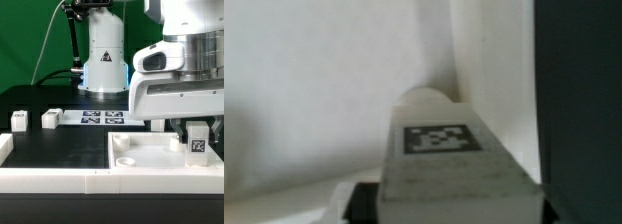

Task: Assemble one leg

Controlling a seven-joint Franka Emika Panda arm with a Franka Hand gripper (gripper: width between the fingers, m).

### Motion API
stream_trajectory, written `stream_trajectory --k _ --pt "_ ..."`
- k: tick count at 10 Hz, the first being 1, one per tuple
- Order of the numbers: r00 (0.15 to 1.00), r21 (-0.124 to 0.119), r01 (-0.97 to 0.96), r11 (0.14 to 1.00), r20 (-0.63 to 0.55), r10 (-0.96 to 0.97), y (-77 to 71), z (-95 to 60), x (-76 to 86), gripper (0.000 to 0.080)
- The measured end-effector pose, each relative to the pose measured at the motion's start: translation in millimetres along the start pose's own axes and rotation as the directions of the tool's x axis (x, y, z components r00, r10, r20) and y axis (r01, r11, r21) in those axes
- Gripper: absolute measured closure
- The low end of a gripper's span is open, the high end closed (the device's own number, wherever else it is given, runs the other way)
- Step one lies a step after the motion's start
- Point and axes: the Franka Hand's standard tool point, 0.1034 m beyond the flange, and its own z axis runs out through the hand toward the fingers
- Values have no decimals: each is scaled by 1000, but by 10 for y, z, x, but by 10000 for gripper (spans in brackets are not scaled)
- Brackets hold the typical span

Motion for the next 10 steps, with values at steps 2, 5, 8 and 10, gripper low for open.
stream_trajectory --k 2,5,8,10 --pt "966 2 -260 966 2 260 3 1 -1 506" --pt "838 13 -545 838 7 545 2 14 -4 506" --pt "632 18 -775 631 28 775 -14 19 -16 506" --pt "537 13 -844 537 30 843 -17 22 -22 506"
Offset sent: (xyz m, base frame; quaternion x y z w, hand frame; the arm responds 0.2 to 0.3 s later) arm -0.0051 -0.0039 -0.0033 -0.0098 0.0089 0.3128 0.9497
